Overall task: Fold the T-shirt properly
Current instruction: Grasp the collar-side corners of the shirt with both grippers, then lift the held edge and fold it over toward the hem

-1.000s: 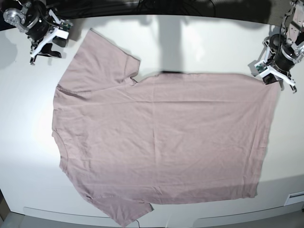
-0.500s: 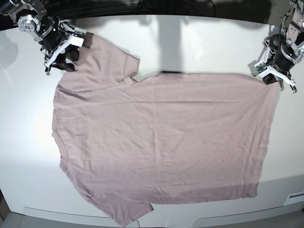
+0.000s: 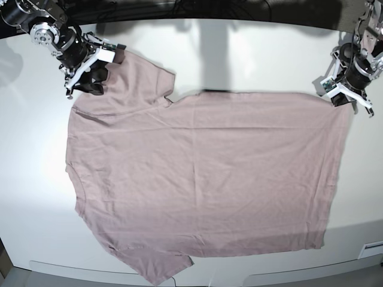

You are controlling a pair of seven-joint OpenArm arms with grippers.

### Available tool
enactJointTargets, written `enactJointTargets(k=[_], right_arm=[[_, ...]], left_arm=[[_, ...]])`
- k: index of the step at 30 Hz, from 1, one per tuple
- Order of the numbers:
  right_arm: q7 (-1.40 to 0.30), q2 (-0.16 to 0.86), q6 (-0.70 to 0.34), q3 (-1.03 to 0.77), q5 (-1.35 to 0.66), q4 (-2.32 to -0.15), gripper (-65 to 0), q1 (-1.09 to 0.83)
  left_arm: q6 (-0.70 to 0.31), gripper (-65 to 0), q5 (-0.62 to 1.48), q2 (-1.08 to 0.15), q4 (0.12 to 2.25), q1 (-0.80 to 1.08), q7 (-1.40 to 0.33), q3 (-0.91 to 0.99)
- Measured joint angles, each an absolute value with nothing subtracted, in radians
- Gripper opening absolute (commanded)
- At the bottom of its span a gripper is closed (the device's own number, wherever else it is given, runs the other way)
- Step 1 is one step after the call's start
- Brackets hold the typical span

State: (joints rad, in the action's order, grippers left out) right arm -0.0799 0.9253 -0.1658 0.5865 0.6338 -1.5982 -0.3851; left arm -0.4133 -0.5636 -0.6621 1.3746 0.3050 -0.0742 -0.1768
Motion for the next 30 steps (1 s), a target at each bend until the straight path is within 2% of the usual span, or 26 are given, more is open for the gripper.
enactJointTargets(k=[3,8,12,13,16,20,25,30], right_arm=[[-0.08,0.925,-0.17,0.59,0.621,-1.597,-50.2,-0.385],[-0.079,0.925,-0.17,0.59,0.57,-1.596,-53.4,-0.385],[-0.115,0.925,-0.17,0.59,0.57,-1.589,-64.2,-0.384],[-0.124,0.923,-0.17,0.59,0.569,-1.589,-65.0,-0.385],[-0.132,0.923,-0.12,0.592,0.557,-1.584,-65.0,-0.385],[-0.133,0.922,0.072,0.597,0.464,-1.584,-65.0,-0.385],[-0.141,0.937,0.13,0.578,0.427,-1.588,-65.0,-0.433],[-0.131,0.94,0.252,0.496,0.427,-1.614,-65.0,-0.566]], left_arm=[[-0.413,-65.0,-0.564,-0.662,1.375,0.305,-0.075,-0.177],[-0.413,-65.0,-0.509,-0.662,1.375,0.305,-0.089,-0.177],[-0.413,-65.0,-0.453,-0.662,1.375,0.304,-0.101,-0.177],[-0.413,-65.0,-0.433,-0.662,1.375,0.304,-0.104,-0.176],[-0.413,-65.0,-0.361,-0.665,1.374,0.302,-0.108,-0.176],[-0.365,-65.0,-0.245,-0.667,1.37,0.307,-0.112,-0.176],[-0.337,-65.0,-0.171,-0.667,1.38,0.334,-0.111,-0.176],[-0.162,-65.0,-0.154,-0.659,1.443,0.455,-0.098,-0.178]])
